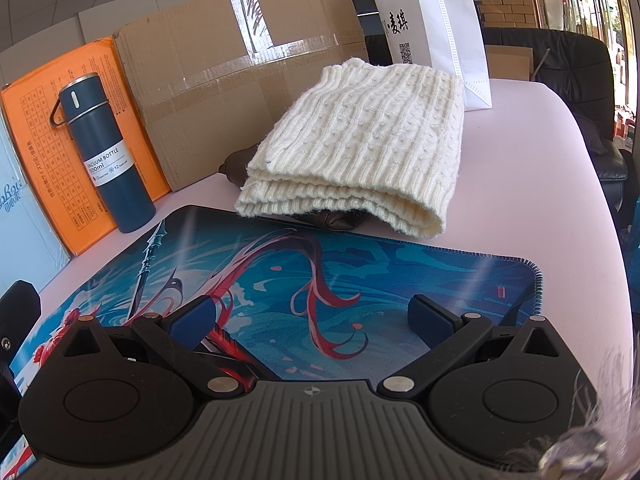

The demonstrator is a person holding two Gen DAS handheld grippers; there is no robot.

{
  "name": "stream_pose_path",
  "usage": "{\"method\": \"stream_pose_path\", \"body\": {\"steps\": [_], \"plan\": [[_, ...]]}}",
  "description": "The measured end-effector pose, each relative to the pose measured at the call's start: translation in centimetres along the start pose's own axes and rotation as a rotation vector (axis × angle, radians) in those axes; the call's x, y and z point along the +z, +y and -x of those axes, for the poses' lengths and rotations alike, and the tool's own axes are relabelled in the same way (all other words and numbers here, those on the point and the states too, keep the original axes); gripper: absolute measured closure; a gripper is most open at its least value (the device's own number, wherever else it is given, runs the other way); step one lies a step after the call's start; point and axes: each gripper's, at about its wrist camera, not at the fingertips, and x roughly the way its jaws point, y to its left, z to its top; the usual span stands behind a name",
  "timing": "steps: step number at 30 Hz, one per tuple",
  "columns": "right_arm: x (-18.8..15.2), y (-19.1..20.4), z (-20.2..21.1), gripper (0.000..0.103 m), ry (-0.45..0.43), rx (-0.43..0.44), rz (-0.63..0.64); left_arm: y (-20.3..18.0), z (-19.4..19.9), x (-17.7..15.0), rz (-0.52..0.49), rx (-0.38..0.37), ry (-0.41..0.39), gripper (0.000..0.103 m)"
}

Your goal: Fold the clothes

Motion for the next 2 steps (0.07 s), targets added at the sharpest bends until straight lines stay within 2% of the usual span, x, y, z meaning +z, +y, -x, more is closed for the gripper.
{"method": "stream_pose_path", "body": {"steps": [2], "plan": [[0.0,0.0,0.0,0.0,0.0,0.0,0.0,-0.01,-0.01,0.02,0.0,0.0,0.0,0.0]]}}
